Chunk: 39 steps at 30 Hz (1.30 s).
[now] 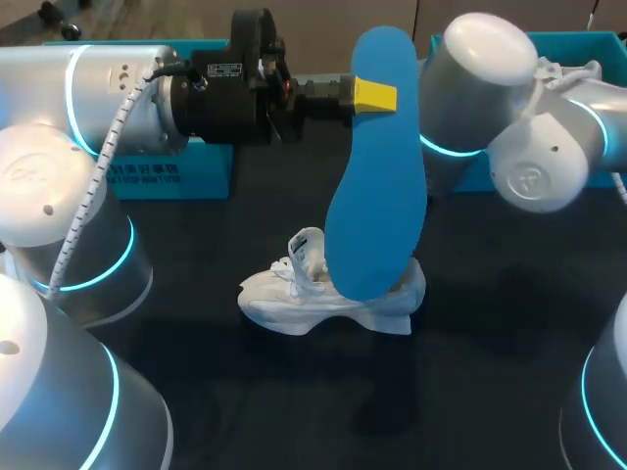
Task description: Take the shoe out of the shoebox, open the shoe tongue, remove and reinsert the insole, then place the shoe into the shoebox
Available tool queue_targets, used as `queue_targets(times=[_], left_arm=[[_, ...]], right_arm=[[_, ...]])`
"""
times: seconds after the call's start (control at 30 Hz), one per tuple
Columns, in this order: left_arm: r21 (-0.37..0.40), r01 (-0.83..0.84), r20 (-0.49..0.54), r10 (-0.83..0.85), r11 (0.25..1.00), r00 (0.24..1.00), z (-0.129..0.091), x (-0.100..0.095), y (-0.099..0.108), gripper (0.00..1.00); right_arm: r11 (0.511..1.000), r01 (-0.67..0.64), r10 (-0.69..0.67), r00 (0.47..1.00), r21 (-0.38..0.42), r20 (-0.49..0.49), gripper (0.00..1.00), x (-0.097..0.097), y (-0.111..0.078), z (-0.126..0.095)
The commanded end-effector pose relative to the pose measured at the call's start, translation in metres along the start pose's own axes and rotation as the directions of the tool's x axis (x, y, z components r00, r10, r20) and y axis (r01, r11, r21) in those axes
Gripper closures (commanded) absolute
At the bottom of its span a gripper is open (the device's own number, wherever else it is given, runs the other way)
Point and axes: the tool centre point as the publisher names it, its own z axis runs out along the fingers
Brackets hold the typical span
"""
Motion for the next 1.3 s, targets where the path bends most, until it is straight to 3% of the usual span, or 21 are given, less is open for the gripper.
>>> queue_targets(times=[0.03,0.2,0.27,0.43,0.67,0.9,1.0,1.03,1.07,1.3], left_arm=[[0.0,0.001,0.001,-0.001,1.0,1.0,0.001,-0.001,0.001,1.0],[0.0,0.001,0.001,-0.001,1.0,1.0,0.001,-0.001,0.001,1.0],[0.0,0.001,0.001,-0.001,1.0,1.0,0.001,-0.001,0.001,1.0],[0.0,0.001,0.001,-0.001,1.0,1.0,0.001,-0.001,0.001,1.0],[0.0,0.001,0.001,-0.001,1.0,1.0,0.001,-0.001,0.001,1.0],[0.0,0.001,0.001,-0.001,1.0,1.0,0.001,-0.001,0.001,1.0],[0.0,0.001,0.001,-0.001,1.0,1.0,0.001,-0.001,0.001,1.0],[0.0,0.001,0.001,-0.001,1.0,1.0,0.001,-0.001,0.001,1.0],[0.0,0.001,0.001,-0.001,1.0,1.0,0.001,-0.001,0.001,1.0],[0.0,0.001,0.001,-0.001,1.0,1.0,0.001,-0.001,0.001,1.0]], right_arm=[[1.0,0.006,-0.006,1.0,0.009,-0.026,0.0,-0.009,0.01,0.025],[0.999,0.017,-0.015,0.999,0.04,-0.048,0.01,-0.011,0.009,0.039],[0.999,0.018,-0.015,0.998,0.046,-0.055,0.31,-0.012,0.008,0.043],[0.998,0.017,-0.012,0.997,0.066,-0.073,0.5,-0.012,0.002,0.054],[0.994,0.013,-0.004,0.996,0.108,-0.087,0.53,-0.012,-0.007,0.061],[0.987,0.039,-0.023,0.994,0.158,-0.103,0.64,-0.011,-0.008,0.061],[0.986,0.042,-0.025,0.994,0.163,-0.107,0.8,-0.01,-0.008,0.06],[0.985,0.041,-0.023,0.994,0.166,-0.111,0.96,-0.009,-0.008,0.06],[0.985,0.04,-0.021,0.994,0.167,-0.111,1.0,-0.008,-0.008,0.058],[0.991,-0.038,0.056,0.99,0.132,-0.132,1.0,-0.005,-0.013,0.048]])
